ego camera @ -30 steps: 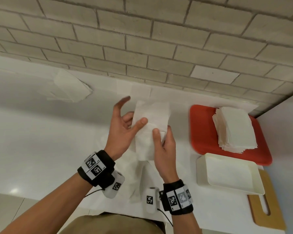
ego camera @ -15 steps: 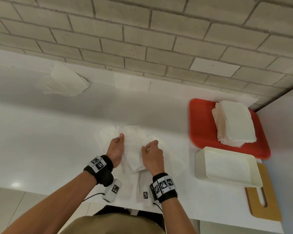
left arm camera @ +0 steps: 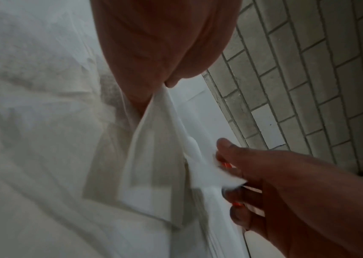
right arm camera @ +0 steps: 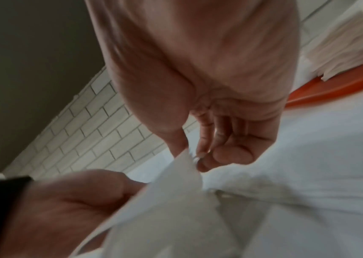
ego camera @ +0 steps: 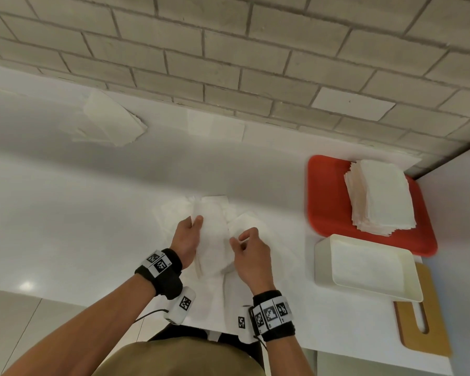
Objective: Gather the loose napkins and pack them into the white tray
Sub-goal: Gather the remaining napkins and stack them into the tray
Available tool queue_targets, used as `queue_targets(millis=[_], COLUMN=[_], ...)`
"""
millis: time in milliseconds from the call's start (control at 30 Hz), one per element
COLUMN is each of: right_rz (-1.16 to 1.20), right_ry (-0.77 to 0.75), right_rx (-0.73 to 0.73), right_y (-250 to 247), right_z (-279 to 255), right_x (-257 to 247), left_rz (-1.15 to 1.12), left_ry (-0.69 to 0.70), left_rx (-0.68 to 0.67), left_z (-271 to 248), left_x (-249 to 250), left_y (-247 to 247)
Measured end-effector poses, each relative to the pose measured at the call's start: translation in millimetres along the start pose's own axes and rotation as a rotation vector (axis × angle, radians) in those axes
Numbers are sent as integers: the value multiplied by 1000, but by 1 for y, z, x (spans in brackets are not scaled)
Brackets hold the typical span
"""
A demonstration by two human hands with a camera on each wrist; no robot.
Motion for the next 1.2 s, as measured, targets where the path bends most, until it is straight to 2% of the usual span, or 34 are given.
queue_targets(millis=[100, 200, 333, 500, 667, 767, 867, 967, 1067, 1133, 1200], right_rz=[-234, -396, -415, 9, 121, 233, 266, 265, 467, 581, 526], right_ry=[1, 69, 40, -47, -76, -43, -82, -189, -300, -314, -298], right_rx=[180, 88, -35, -17, -65, -98, -150, -120, -57, -15, 37], right_y=[-14, -17, -22, -31, -22, -27, -35, -64, -102, -111, -100], right_z=[17, 40, 63, 61, 46, 34, 22, 8, -10, -9, 3], right_x=[20, 46, 54, 49, 46, 44, 34, 7, -32, -50, -62], left_rz=[20, -2, -28, -28, -19, -23, -28, -38, -48, -78, -119], left_ry=[10, 0, 3, 16, 7, 4, 8, 1, -35, -82, -111], left_rx=[30, 27, -19, -23, -3, 0, -11, -41, -90, -107, -138], left_z=[3, 3, -2, -1, 1, 0, -3, -7, -11, -16, -21], left_x=[0, 1, 2, 2, 1, 2, 4, 6, 9, 11, 16], left_y=[-5, -8, -6, -9, -9, -10, -8, -4, 0, 5, 12])
Point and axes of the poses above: each hand's wrist, its own z-axis towards the middle knuckle, its own y-axis out of the palm, x = y × z, the point moved 6 cm from there along z, towards the middle knuckle, and after that the axes turned 11 degrees about -z, right-handed, at the moved point
